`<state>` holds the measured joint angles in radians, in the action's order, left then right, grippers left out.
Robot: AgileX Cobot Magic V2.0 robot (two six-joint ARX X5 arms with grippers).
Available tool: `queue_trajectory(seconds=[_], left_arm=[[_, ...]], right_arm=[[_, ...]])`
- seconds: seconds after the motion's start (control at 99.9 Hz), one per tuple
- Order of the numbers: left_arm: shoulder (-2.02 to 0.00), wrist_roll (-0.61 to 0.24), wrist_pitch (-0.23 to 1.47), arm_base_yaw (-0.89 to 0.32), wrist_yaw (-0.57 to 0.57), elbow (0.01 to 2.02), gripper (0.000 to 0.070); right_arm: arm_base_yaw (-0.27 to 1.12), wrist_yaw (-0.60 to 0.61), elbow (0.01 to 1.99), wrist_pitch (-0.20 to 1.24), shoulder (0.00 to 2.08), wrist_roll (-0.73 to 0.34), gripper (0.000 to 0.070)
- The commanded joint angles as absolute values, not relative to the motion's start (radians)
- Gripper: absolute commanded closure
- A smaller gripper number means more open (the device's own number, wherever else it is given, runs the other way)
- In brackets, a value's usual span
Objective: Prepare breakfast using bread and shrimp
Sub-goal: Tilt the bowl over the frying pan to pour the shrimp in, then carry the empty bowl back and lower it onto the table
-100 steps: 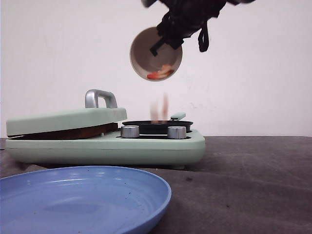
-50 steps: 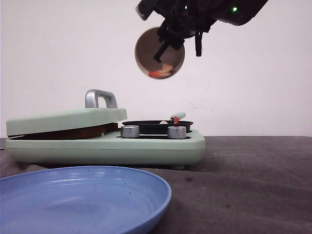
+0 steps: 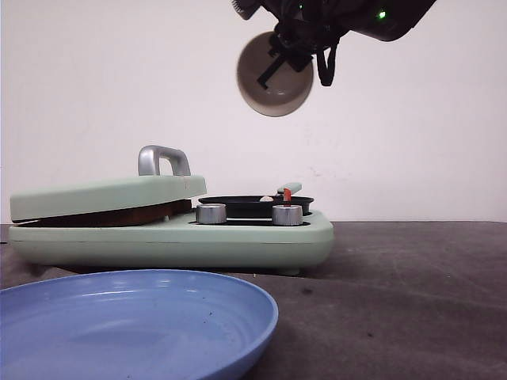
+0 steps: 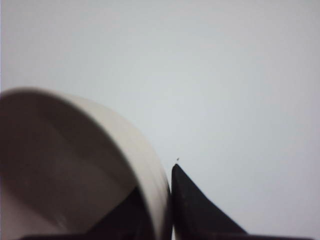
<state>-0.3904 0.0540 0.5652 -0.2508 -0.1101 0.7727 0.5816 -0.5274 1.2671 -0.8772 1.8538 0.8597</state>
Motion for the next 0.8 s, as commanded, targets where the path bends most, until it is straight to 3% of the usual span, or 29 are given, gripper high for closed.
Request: queue_trajectory(seconds=[0.0, 0.15, 0.38, 0.6, 0.79], left_arm=[[-0.391, 0.064, 0.556, -0.253, -0.109, 0.778, 0.0422], [-0.391, 0.063, 0.562, -0.253, -0.109, 0.778, 0.0422], [-0.391, 0.06, 0.562, -0.253, -0.109, 0.778, 0.0422], [-0.391, 0.06, 0.589, -0.253, -0.109, 0.778, 0.0421], [-0.391, 0.06, 0.636, -0.253, -0.109, 0.778, 0.0421]], right_arm=[[0.59, -0.578, 1.283, -0.845, 1.858, 0.796, 0.07], [0.589, -0.656, 1.283, -0.618, 1.808, 0.597, 0.07], [0.554, -0.639, 1.283, -0.212, 1.674, 0.221, 0.07], [0.452, -0.433, 1.283, 0.14, 1.529, -0.046, 0.07], [0.297, -0.142, 1.283, 0.377, 1.457, -0.227, 0.07]])
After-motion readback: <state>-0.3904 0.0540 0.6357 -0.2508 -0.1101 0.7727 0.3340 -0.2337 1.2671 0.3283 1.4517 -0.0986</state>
